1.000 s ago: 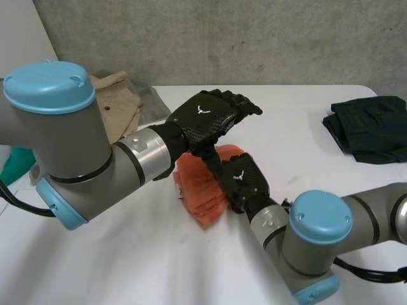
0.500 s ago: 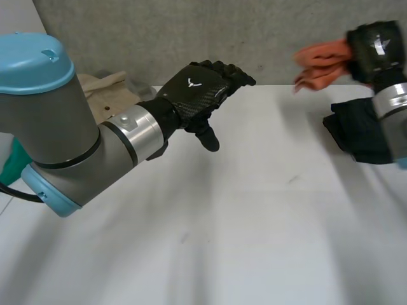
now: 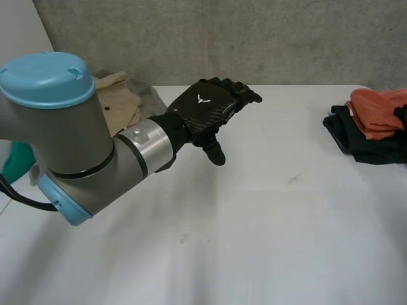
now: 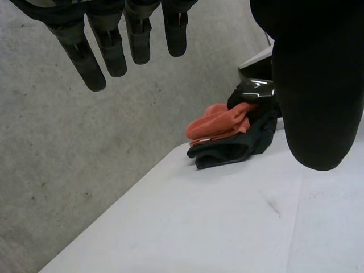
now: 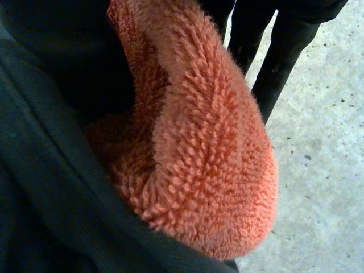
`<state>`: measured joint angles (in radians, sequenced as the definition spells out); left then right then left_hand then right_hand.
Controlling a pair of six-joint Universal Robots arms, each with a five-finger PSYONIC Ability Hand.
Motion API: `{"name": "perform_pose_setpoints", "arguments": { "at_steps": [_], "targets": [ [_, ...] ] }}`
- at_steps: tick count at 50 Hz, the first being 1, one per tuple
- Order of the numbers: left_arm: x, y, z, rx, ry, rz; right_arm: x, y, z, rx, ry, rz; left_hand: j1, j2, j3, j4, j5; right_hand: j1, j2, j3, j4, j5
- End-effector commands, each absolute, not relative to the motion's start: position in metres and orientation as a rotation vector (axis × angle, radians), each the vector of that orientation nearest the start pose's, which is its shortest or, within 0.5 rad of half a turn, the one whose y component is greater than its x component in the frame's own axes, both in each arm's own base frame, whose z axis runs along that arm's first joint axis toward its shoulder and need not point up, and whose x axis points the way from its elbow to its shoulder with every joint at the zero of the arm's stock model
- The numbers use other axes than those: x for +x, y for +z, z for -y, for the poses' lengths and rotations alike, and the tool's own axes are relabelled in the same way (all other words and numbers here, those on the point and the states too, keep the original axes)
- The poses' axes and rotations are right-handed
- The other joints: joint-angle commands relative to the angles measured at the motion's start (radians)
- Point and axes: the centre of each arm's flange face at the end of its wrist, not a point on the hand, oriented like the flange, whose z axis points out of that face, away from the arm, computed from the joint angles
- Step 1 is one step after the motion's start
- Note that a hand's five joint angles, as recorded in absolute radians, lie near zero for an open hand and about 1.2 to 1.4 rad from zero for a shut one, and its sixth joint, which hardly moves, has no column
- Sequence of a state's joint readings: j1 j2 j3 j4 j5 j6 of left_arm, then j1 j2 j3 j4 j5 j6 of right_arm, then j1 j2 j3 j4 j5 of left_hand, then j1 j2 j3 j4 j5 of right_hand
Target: Fold the laundry.
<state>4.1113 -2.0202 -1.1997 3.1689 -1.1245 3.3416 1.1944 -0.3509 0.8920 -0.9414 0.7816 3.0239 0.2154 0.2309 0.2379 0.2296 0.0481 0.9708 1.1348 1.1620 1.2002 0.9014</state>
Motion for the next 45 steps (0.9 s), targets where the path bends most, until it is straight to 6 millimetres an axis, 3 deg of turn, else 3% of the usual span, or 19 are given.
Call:
{"name": "perform_pose_setpoints", "arguments": {
  "at_steps": [1,12,13,14,16,20,21,22,28,29,31,32,34,35,39,40,42,44,45],
  "targets": [
    [-0.368,0.267,0.229,-1.111,1.678,1.558,-0.003,0.084,0.535,-0.763,-2.421,-1.677,0.016,0.000,-0.007,0.001,0.008,0.425,0.261,0.234,0.196,0.320],
    [-0.370,0.265,0.227,-1.109,1.672,1.554,-0.003,0.093,0.533,-0.674,-2.391,-1.629,0.016,0.000,-0.007,0.001,0.008,0.380,0.216,0.189,0.151,0.275],
    [-0.371,0.265,0.227,-1.109,1.672,1.554,-0.003,0.090,0.531,-0.656,-2.387,-1.646,0.016,0.000,-0.007,0.001,0.008,-0.304,-0.467,-0.495,-0.533,-0.409],
    [-0.371,0.265,0.226,-1.110,1.671,1.553,-0.003,0.089,0.530,-0.643,-2.383,-1.655,0.013,-0.003,-0.010,-0.001,0.006,-0.677,-0.841,-0.868,-0.906,-0.782],
    [-0.371,0.265,0.225,-1.110,1.669,1.552,-0.004,0.087,0.527,-0.605,-2.372,-1.687,0.013,-0.003,-0.010,-0.001,0.006,-0.796,-0.960,-0.987,-1.026,-0.901],
    [-0.374,0.267,0.220,-1.114,1.660,1.539,-0.041,0.119,0.515,-0.492,-2.378,-1.832,0.007,-0.009,-0.016,-0.007,0.000,-0.796,-0.960,-0.987,-1.026,-0.901],
    [-0.374,0.267,0.219,-1.115,1.661,1.536,-0.061,0.140,0.506,-0.462,-2.395,-1.905,0.007,-0.009,-0.016,-0.007,0.000,-0.796,-0.960,-0.987,-1.026,-0.901],
    [-0.374,0.269,0.218,-1.115,1.663,1.532,-0.067,0.149,0.502,-0.459,-2.399,-1.944,0.007,-0.009,-0.016,-0.007,0.000,-0.796,-0.960,-0.987,-1.026,-0.901],
    [-0.373,0.272,0.218,-1.113,1.672,1.525,-0.089,0.189,0.481,-0.589,-2.472,-2.236,0.001,-0.014,-0.021,-0.013,-0.006,-0.796,-0.960,-0.987,-1.026,-0.901],
    [-0.373,0.275,0.219,-1.109,1.682,1.517,-0.095,0.208,0.476,-0.657,-2.546,-2.332,0.004,-0.012,-0.019,-0.010,-0.003,-0.796,-0.960,-0.987,-1.026,-0.901],
    [-0.371,0.281,0.219,-1.103,1.701,1.510,-0.096,0.228,0.472,-0.744,-2.634,-2.416,0.004,-0.012,-0.019,-0.010,-0.003,-0.796,-0.960,-0.987,-1.026,-0.901],
    [-0.370,0.285,0.220,-1.095,1.719,1.509,-0.099,0.249,0.468,-0.813,-2.744,-2.482,0.004,-0.012,-0.019,-0.010,-0.003,-0.796,-0.960,-0.987,-1.026,-0.901],
    [-0.365,0.295,0.225,-1.058,1.785,1.512,-0.098,0.263,0.467,-0.874,-2.842,-2.518,0.010,-0.006,-0.013,-0.004,0.003,-0.796,-0.960,-0.987,-1.026,-0.901],
    [-0.363,0.301,0.229,-1.037,1.823,1.514,-0.095,0.268,0.468,-0.895,-2.886,-2.507,0.013,-0.003,-0.010,-0.001,0.006,-0.796,-0.960,-0.987,-1.026,-0.901],
    [-0.337,0.325,0.262,-0.867,2.051,1.590,-0.017,0.294,0.475,-0.966,-3.057,-2.127,0.016,0.000,-0.007,0.001,0.008,-0.796,-0.960,-0.987,-1.026,-0.901],
    [-0.329,0.328,0.270,-0.832,2.096,1.613,0.014,0.308,0.466,-0.964,-3.088,-1.973,0.016,0.000,-0.007,0.001,0.008,-0.796,-0.960,-0.987,-1.026,-0.901],
    [-0.305,0.330,0.299,-0.737,2.214,1.684,0.039,0.321,0.453,-0.949,-3.109,-1.844,0.013,-0.003,-0.010,-0.001,0.006,-0.796,-0.960,-0.987,-1.026,-0.901],
    [-0.289,0.329,0.318,-0.708,2.291,1.710,0.070,0.325,0.432,-0.948,-3.066,-1.729,0.001,-0.014,-0.021,-0.013,-0.006,-0.796,-0.960,-0.987,-1.026,-0.901],
    [-0.274,0.324,0.337,-0.705,2.355,1.739,0.080,0.323,0.425,-0.962,-3.031,-1.707,-0.005,-0.020,-0.027,-0.019,-0.012,-0.796,-0.960,-0.987,-1.026,-0.901]
  ]
}}
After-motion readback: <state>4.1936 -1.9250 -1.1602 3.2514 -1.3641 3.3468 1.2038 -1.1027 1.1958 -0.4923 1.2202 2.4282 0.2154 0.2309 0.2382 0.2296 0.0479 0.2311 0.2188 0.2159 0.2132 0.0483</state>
